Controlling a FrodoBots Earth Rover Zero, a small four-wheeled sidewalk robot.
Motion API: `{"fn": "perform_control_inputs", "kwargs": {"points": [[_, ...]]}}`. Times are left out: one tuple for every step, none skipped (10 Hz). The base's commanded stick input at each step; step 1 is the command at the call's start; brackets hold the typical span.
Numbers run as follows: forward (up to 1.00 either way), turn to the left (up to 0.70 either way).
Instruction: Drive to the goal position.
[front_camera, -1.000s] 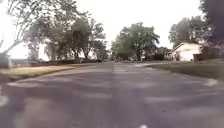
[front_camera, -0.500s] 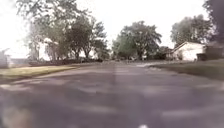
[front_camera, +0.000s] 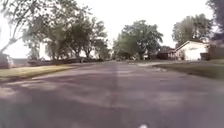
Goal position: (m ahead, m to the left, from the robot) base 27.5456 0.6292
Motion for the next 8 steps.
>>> {"fn": "perform_control_inputs", "kwargs": {"points": [[1.0,0.0],[1.0,0.0],[1.0,0.0],[1.0,0.0],[1.0,0.0],[1.0,0.0],[1.0,0.0],[1.0,0.0]]}}
